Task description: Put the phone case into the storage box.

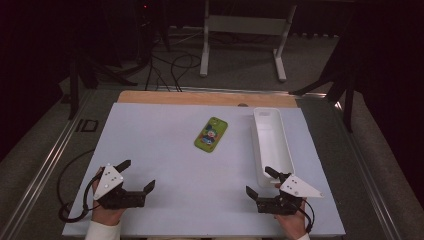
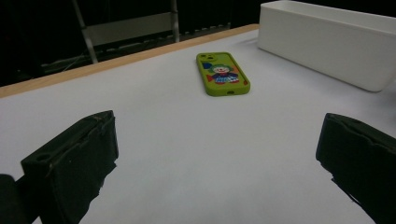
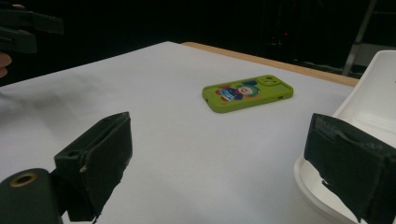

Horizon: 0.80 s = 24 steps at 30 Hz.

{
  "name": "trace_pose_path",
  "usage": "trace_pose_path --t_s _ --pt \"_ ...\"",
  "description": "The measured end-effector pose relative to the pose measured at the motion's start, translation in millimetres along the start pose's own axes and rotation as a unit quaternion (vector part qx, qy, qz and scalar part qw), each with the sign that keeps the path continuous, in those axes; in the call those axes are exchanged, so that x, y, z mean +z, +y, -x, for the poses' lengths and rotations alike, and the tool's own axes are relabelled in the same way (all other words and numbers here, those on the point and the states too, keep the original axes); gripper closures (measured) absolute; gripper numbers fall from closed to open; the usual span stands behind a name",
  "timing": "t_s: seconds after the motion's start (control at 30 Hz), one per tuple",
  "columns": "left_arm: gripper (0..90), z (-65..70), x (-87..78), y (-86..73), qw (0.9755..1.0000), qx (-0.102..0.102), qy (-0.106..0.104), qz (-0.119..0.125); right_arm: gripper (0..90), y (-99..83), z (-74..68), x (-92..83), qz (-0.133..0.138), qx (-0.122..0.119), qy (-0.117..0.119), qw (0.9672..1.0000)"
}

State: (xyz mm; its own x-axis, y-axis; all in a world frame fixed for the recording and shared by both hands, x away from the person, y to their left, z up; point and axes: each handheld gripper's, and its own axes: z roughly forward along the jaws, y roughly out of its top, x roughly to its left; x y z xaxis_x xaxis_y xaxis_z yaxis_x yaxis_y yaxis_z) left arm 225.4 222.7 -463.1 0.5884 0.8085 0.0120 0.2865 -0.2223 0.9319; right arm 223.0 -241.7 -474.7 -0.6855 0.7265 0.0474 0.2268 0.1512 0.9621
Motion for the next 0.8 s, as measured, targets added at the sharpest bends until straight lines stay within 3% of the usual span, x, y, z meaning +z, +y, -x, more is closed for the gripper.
trace_pose_path --t_s 0.8 --pt "0.0 -0.3 1.3 -0.6 0.9999 -0.001 0.013 -0.01 7.7 -0.4 -4.9 4.6 -0.01 -0.006 -0.002 0.9999"
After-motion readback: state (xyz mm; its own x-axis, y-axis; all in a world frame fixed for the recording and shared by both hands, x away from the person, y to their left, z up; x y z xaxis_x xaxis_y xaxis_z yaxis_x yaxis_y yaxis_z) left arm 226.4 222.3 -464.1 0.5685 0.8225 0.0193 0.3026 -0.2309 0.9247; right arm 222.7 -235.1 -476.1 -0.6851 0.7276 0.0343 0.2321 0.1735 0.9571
